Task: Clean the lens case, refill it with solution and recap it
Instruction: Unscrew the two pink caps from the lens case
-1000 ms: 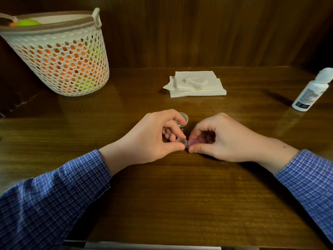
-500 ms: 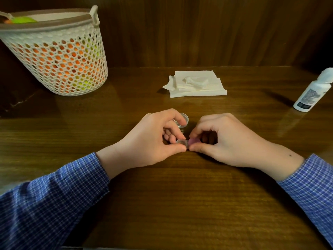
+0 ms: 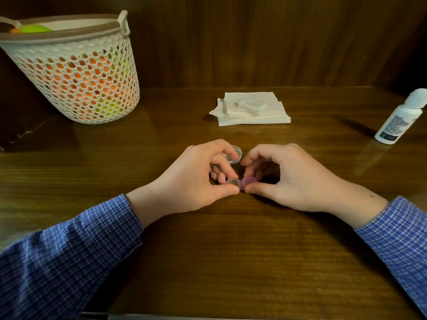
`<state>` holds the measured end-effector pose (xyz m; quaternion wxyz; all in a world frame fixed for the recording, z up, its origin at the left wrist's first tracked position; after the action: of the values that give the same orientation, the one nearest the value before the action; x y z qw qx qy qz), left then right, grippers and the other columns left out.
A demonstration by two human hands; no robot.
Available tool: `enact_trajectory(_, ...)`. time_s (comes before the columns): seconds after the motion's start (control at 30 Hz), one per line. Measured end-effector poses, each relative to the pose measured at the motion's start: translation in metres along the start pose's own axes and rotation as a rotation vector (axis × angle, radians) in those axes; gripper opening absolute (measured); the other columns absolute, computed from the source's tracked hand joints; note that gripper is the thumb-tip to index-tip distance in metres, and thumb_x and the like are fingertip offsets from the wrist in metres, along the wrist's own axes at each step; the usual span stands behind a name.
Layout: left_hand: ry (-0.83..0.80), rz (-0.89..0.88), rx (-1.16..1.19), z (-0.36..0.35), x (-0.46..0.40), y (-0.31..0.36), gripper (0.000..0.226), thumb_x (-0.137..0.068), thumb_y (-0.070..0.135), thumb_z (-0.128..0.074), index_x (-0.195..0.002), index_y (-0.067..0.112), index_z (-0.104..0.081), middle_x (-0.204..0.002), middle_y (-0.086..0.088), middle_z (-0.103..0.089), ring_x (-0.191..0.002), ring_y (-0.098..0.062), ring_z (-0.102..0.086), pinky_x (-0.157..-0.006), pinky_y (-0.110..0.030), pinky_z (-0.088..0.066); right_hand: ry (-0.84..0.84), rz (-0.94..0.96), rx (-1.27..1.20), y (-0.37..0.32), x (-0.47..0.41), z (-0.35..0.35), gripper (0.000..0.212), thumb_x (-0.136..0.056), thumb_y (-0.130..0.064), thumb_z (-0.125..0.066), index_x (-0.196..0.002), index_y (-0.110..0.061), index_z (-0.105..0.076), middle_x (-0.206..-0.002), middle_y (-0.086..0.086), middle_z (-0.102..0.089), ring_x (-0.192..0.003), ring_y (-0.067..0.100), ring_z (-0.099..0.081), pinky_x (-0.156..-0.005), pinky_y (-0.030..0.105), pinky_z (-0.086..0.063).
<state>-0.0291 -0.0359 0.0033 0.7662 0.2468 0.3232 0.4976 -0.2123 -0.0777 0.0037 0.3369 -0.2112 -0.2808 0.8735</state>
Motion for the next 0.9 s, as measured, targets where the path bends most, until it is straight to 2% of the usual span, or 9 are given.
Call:
enact_trajectory(0.13, 0.0, -0.009, -0.009, 0.0006, 0.0, 0.0005, 0.052, -0.08, 0.019, -0.088, -0.125, 0.014, -0.063, -0.091, 0.007, -0.078, -0.081, -0.011, -0.074, -0.075, -0.029, -0.061, -0.049, 0.006, -0.014, -0.0004, 0.001, 0.0017, 0.042, -0.084, -0.024, -0.083, -0.122, -0.029, -0.065, -0.099, -0.02, -0.075, -0.097, -0.002, -0.07, -0.09, 0.02, -0.056)
enact_trajectory(0.3, 0.004, -0.012, -0.009, 0.0002, -0.0006, 0.0011, 0.051, -0.08, 0.02, -0.088, -0.124, 0.014, -0.063, -0.089, 0.008, -0.078, -0.079, -0.01, -0.074, -0.075, -0.029, -0.061, 0.024, -0.001, 0.042, -0.0026, 0.0001, -0.0003, 0.045, -0.075, -0.045, -0.086, -0.113, -0.036, -0.065, -0.093, -0.018, -0.07, -0.091, -0.003, -0.066, -0.077, 0.016, -0.056)
enact_trajectory(0.4, 0.001, -0.004, 0.002, -0.0002, -0.0002, 0.0, 0.051, -0.08, 0.02, -0.089, -0.123, 0.015, -0.063, -0.088, 0.007, -0.078, -0.079, -0.01, -0.074, -0.076, -0.029, -0.061, 0.018, -0.017, -0.007, -0.0007, -0.0007, 0.0, 0.043, -0.077, -0.035, -0.087, -0.112, -0.038, -0.063, -0.091, -0.016, -0.073, -0.088, 0.0, -0.069, -0.078, 0.021, -0.058)
enact_trajectory(0.5, -0.005, 0.005, 0.005, -0.0002, -0.0005, -0.0008, 0.052, -0.08, 0.019, -0.088, -0.125, 0.016, -0.062, -0.09, 0.007, -0.078, -0.08, -0.011, -0.074, -0.076, -0.029, -0.062, -0.032, 0.022, -0.007, -0.0015, 0.0005, 0.0015, 0.042, -0.083, -0.023, -0.083, -0.118, -0.034, -0.062, -0.097, -0.018, -0.073, -0.097, 0.0, -0.069, -0.088, 0.017, -0.054)
enact_trajectory(0.57, -0.006, 0.006, 0.002, -0.0005, -0.0008, -0.0009, 0.053, -0.08, 0.019, -0.088, -0.126, 0.016, -0.062, -0.091, 0.007, -0.078, -0.08, -0.01, -0.074, -0.076, -0.03, -0.062, -0.05, 0.036, -0.007, -0.0022, 0.0012, 0.0014, 0.038, -0.085, -0.022, -0.08, -0.117, -0.031, -0.064, -0.1, -0.018, -0.072, -0.1, 0.001, -0.068, -0.089, 0.016, -0.053)
enact_trajectory(0.63, -0.005, 0.006, 0.001, 0.0, -0.0004, -0.0007, 0.053, -0.08, 0.019, -0.088, -0.126, 0.015, -0.062, -0.091, 0.007, -0.078, -0.08, -0.01, -0.074, -0.077, -0.03, -0.062, -0.05, 0.042, -0.008, -0.0027, 0.0009, -0.0007, 0.037, -0.084, -0.025, -0.082, -0.116, -0.03, -0.065, -0.1, -0.017, -0.07, -0.099, 0.002, -0.067, -0.086, 0.016, -0.054)
enact_trajectory(0.77, -0.001, 0.002, 0.002, 0.0001, -0.0004, -0.0008, 0.051, -0.08, 0.02, -0.088, -0.124, 0.016, -0.062, -0.089, 0.008, -0.078, -0.079, -0.009, -0.074, -0.078, -0.029, -0.062, 0.013, 0.024, 0.06, -0.0008, -0.0008, -0.0019, 0.041, -0.079, -0.046, -0.082, -0.114, -0.035, -0.065, -0.096, -0.021, -0.067, -0.098, -0.005, -0.062, -0.079, 0.008, -0.05)
enact_trajectory(0.83, -0.002, 0.004, 0.008, -0.0002, -0.001, -0.0015, 0.051, -0.08, 0.02, -0.088, -0.124, 0.017, -0.062, -0.089, 0.009, -0.078, -0.08, -0.009, -0.074, -0.078, -0.028, -0.062, 0.004, 0.022, 0.051, 0.0002, -0.0007, -0.0019, 0.036, -0.082, -0.042, -0.081, -0.114, -0.036, -0.064, -0.093, -0.021, -0.069, -0.095, -0.004, -0.064, -0.078, 0.011, -0.051)
enact_trajectory(0.9, -0.003, 0.003, 0.007, -0.0004, -0.0011, -0.002, 0.051, -0.08, 0.02, -0.088, -0.124, 0.017, -0.062, -0.09, 0.009, -0.077, -0.08, -0.009, -0.074, -0.078, -0.027, -0.061, -0.019, 0.042, 0.02, 0.0003, 0.0004, -0.0022, 0.035, -0.085, -0.03, -0.08, -0.115, -0.033, -0.063, -0.095, -0.021, -0.071, -0.093, 0.0, -0.067, -0.079, 0.015, -0.054)
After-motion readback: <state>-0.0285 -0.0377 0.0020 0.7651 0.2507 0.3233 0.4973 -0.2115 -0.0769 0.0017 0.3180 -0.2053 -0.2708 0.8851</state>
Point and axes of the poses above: each hand's wrist, its own x-axis away from the middle knuckle, its own z-axis out of the back of the hand, y = z × x, the point moved 4 cm from there along -x, towards the middle knuckle
